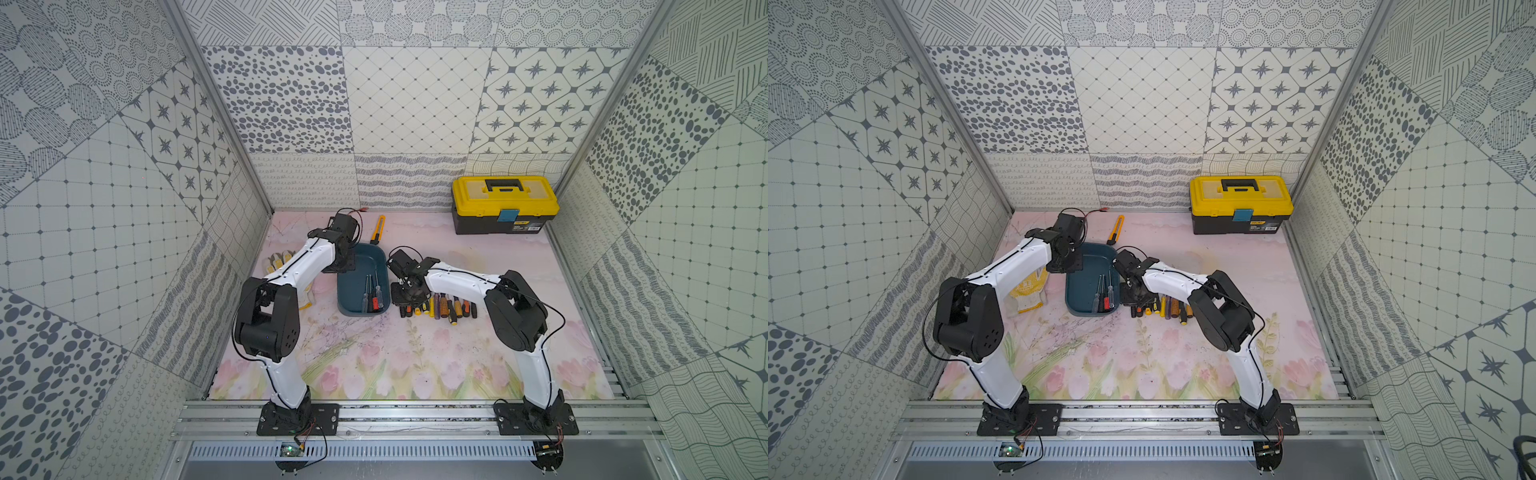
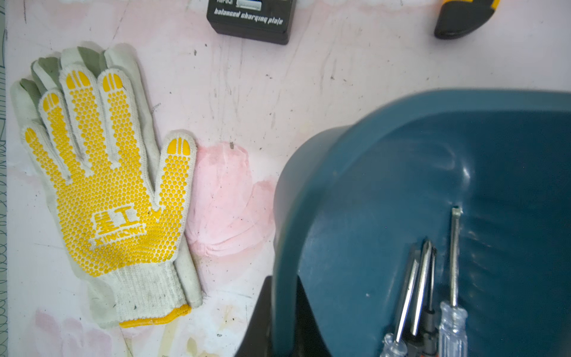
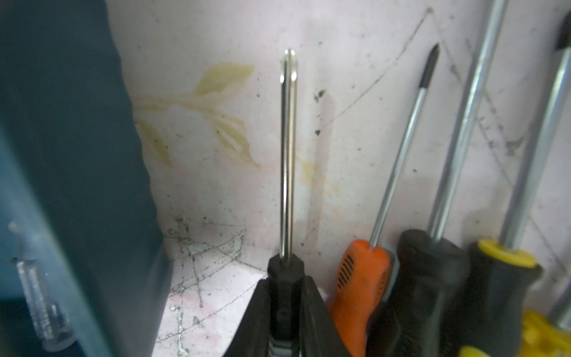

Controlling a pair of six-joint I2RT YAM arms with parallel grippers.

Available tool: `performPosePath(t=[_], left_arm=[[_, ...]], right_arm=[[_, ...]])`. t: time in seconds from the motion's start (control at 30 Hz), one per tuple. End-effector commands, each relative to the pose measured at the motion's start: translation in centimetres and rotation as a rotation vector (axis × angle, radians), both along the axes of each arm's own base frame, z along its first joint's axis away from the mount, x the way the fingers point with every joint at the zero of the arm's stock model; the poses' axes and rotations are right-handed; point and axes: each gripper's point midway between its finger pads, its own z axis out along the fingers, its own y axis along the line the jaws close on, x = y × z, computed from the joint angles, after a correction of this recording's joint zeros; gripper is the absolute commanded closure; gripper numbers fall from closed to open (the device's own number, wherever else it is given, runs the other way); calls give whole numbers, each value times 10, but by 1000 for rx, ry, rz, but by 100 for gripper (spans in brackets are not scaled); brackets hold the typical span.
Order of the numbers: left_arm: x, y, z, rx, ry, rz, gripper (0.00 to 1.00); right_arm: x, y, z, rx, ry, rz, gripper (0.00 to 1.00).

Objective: Take out the screwdriver from the storage box
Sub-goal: Place the screwdriver at the center of the board.

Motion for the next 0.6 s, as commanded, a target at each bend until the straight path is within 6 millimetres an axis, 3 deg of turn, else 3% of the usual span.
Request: performPosePath(t=[0.0, 0.57], left_arm=[[-2, 0, 4, -16, 11, 3, 100], [-2, 0, 6, -20, 5, 3, 100]], right_arm=[[0, -9, -12, -59, 15, -13, 76], [2, -9, -3, -50, -3, -18, 69]])
